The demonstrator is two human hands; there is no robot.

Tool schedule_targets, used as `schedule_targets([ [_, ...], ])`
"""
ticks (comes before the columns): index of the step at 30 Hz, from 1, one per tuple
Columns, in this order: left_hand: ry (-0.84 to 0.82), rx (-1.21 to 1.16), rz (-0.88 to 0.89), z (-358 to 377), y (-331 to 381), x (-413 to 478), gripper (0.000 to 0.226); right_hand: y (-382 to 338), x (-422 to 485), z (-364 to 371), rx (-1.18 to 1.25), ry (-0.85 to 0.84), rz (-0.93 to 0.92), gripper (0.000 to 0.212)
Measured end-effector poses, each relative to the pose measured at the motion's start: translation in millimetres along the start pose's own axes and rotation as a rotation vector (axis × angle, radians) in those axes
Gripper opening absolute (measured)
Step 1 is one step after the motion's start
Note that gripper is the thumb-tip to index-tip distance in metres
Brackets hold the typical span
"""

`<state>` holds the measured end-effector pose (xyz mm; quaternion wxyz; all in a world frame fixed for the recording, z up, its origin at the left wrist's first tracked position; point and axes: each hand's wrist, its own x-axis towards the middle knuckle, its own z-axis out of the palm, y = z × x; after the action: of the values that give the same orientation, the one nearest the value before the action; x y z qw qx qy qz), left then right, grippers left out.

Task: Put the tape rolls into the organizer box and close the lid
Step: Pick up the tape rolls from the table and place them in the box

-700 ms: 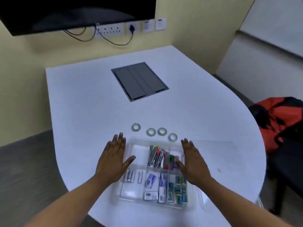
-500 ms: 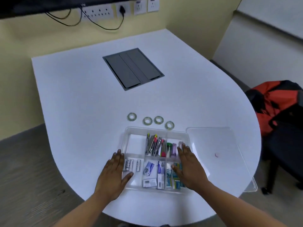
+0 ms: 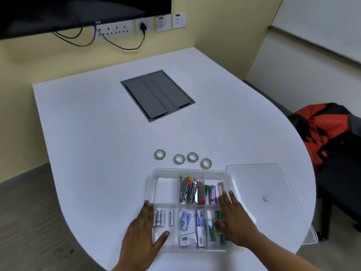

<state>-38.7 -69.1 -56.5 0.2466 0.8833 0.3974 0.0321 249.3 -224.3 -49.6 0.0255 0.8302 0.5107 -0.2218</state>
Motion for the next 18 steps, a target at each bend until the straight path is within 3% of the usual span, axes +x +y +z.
schedule_targets([
  [6, 0.077, -0.144, -0.049, -26.1, -26.2, 35.2, 0.079, -8.2, 2.5, -45.2, 0.122, -0.156, 0.011, 0.084],
  [9, 0.063, -0.096, -0.057, -27.9, -48.8, 55.9, 0.078, -10.7, 9.3, -66.6, 0.243, -0.081, 0.052, 0.065],
  [12, -0.104, 0.118, -0.07, -19.1, -68.3, 75.4, 0.084, -14.4, 25.7, -84.5, 0.3, 0.05, 0.08, 0.049],
  [16, -0.347, 0.179, -0.169, -0.8, -79.9, 88.0, 0.091, -16.8, 60.2, -106.4, 0.314, 0.014, 0.03, 0.037],
  [18, -0.39, 0.195, -0.185, 1.5, -82.4, 87.8, 0.094, -17.2, 81.7, -117.7, 0.338, 0.009, 0.018, 0.036],
])
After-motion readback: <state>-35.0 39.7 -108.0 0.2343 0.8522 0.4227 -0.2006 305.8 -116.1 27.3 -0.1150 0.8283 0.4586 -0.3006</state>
